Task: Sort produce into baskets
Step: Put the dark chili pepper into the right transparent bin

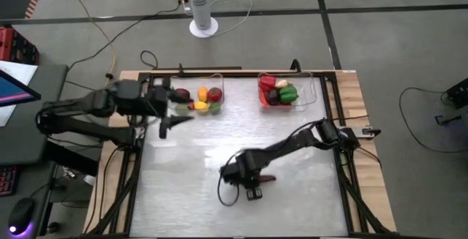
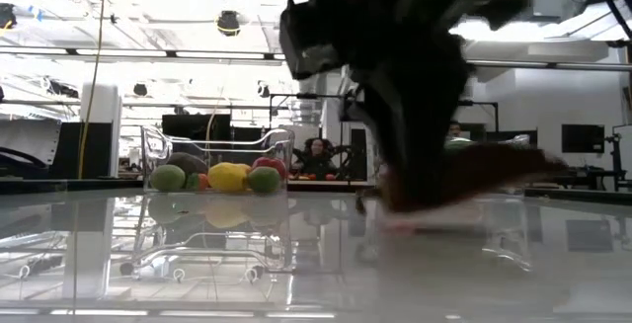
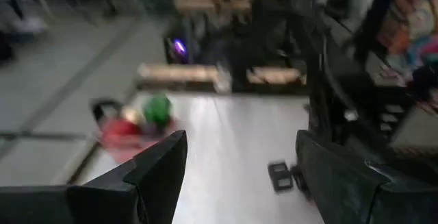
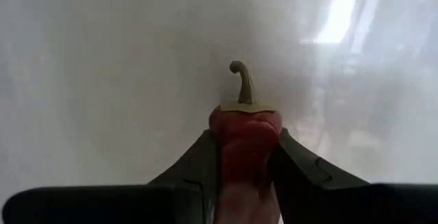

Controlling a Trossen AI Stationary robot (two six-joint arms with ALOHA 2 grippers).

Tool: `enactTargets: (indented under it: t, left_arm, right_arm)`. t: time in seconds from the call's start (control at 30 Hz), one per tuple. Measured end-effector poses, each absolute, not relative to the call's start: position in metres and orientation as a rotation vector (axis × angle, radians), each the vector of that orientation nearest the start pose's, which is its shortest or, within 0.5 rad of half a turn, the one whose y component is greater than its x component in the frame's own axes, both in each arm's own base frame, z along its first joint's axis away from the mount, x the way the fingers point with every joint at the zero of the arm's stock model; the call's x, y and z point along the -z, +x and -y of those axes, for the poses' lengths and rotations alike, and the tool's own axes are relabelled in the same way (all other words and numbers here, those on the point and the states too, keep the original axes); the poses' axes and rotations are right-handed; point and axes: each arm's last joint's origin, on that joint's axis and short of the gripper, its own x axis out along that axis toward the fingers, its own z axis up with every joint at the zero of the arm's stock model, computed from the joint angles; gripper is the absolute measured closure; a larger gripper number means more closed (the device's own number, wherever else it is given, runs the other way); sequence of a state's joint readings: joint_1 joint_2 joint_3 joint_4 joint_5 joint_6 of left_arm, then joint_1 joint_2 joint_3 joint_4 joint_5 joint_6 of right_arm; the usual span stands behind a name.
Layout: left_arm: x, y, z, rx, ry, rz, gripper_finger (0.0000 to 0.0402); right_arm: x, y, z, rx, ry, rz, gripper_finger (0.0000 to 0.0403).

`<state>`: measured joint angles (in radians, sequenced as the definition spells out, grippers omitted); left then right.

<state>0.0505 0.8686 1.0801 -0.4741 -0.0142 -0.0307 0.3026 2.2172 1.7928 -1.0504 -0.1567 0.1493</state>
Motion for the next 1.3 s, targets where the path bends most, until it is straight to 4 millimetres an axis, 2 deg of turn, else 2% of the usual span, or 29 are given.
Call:
enactTargets:
  t: [0.13,0.37,0.5,0.63,0.83,1.0,1.17,1.3]
  left_arm:
    - [-0.41,0.161,-0.013,-0.104,-0.005,-0.189,0.0141]
    - [-0.405,0.154,-0.011,-0.007,-0.063,-0.092,0.0141]
    - [-0.387,0.146,-0.011,-0.031,-0.113,-0.036,0.0141]
    - [-0.357,0.133,-0.011,-0.089,-0.187,-0.045,0.0141]
    - [-0.321,0.104,-0.012,-0.189,-0.35,-0.027,0.0141]
    - [-0.302,0.084,-0.012,-0.275,-0.459,-0.022,0.0141]
    - [-0.293,0.073,-0.012,-0.323,-0.548,-0.06,0.0141]
    - [-0.292,0.07,-0.012,-0.325,-0.566,-0.053,0.0141]
  right_arm:
    - [-0.201,0.405,-0.099,-0.164,-0.018,-1.581,0.0268]
    - [-0.263,0.371,-0.015,0.187,-0.111,-1.633,0.0258]
    - [-0.299,0.347,0.037,0.438,-0.031,-1.564,0.0258]
    - [-0.323,0.323,0.082,0.617,0.108,-1.493,0.0245]
    - [-0.334,0.292,0.137,0.85,0.152,-1.494,0.0239]
    - [-0.331,0.274,0.175,0.917,0.199,-1.532,0.0238]
    - [-0.326,0.257,0.205,0.975,0.267,-1.561,0.0232]
    - [-0.324,0.246,0.219,0.989,0.322,-1.568,0.0203]
